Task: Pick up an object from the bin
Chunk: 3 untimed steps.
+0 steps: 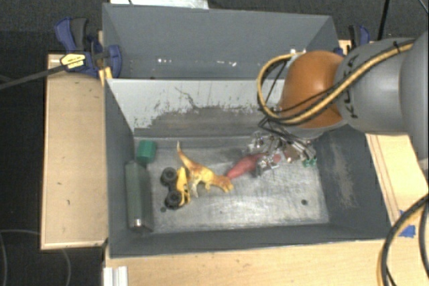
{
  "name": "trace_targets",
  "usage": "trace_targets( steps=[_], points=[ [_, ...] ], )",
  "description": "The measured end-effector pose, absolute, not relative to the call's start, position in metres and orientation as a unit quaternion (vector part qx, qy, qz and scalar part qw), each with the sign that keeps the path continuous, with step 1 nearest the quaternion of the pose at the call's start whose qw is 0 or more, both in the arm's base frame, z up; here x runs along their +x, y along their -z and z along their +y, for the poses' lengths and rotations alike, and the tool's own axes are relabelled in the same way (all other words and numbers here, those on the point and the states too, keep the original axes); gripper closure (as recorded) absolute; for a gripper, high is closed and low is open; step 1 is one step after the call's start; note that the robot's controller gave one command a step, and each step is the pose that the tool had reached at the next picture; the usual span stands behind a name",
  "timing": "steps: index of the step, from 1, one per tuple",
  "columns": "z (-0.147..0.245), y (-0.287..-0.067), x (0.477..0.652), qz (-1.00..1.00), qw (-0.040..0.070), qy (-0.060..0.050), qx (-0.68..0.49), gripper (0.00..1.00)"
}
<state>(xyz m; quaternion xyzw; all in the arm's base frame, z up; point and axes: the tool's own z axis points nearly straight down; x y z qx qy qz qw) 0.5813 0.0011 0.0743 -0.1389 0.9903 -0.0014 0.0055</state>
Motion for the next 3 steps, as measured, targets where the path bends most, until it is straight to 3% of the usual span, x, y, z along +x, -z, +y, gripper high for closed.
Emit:
trace_targets(
  steps=[2, 3],
  points=[
    [0.001, -0.078, 0.579, 0.990, 0.002, 0.001, -0.139, 1.00],
    [0.002, -0.099, 0.577, 0.990, -0.002, 0.000, -0.140, 1.00]
  ],
)
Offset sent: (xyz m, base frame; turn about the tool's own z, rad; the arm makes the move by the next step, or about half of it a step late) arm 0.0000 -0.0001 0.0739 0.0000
